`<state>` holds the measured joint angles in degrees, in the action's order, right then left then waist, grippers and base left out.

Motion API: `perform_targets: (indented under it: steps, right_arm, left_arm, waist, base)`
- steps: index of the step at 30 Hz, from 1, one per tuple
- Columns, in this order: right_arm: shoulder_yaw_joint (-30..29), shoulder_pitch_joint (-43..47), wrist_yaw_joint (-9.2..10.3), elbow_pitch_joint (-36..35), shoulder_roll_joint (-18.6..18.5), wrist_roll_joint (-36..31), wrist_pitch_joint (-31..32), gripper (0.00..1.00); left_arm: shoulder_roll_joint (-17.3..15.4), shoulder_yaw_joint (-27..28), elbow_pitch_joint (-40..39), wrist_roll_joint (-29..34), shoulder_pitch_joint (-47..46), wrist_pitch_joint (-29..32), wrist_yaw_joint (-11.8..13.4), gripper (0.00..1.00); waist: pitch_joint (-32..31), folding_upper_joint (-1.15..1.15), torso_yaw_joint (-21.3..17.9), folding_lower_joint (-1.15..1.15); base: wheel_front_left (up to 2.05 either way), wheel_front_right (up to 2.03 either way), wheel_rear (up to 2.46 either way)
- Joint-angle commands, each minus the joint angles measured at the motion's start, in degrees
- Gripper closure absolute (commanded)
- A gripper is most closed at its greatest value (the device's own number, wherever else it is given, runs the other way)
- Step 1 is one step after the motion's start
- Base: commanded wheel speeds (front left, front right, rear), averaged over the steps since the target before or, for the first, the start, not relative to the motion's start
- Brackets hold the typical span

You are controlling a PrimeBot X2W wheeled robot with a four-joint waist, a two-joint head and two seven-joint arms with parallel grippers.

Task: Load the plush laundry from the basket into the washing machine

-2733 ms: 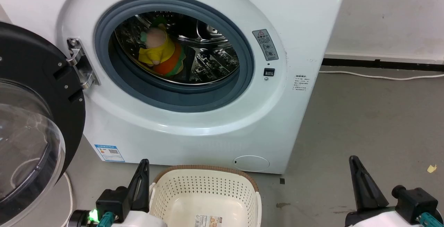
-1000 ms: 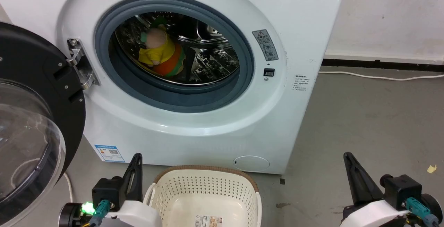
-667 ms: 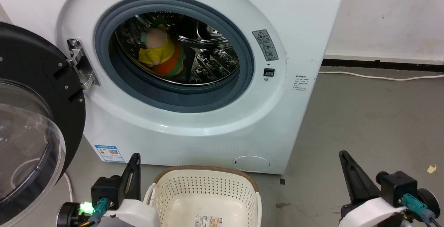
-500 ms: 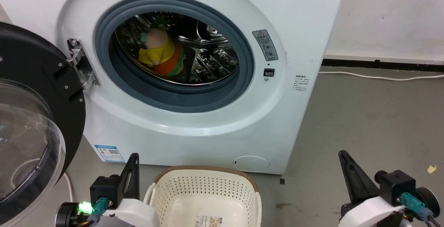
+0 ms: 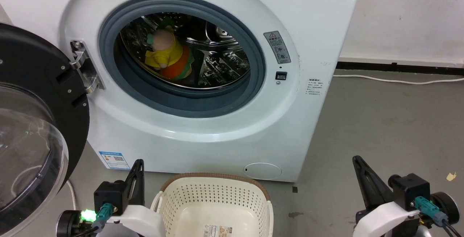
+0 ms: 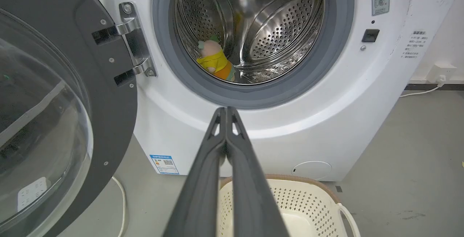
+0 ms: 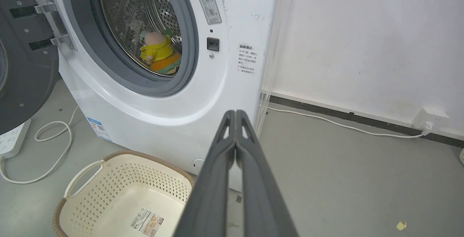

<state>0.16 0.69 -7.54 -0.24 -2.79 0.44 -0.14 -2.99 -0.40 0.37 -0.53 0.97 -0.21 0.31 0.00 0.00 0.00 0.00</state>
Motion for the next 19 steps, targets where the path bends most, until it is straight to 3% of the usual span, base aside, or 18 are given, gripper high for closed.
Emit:
perform_targets:
  steps: [1, 19]
  right_arm:
    - [-0.16, -0.69, 0.05, 0.24, -0.09, -0.44, 0.14, 1.00]
    - [-0.16, -0.69, 0.05, 0.24, -0.09, -0.44, 0.14, 1.00]
  left_arm:
    - [0.12, 0.40, -0.37, 0.53, -0.97, 0.21, -0.31, 1.00]
    - [0.12, 0.40, -0.37, 0.53, -0.97, 0.21, -0.31, 1.00]
  waist:
    - [0.00, 0.00, 0.00, 0.00]
    - [0.00, 0.00, 0.00, 0.00]
  base:
    - [0.00, 0.00, 0.00]
    - [0.00, 0.00, 0.00]
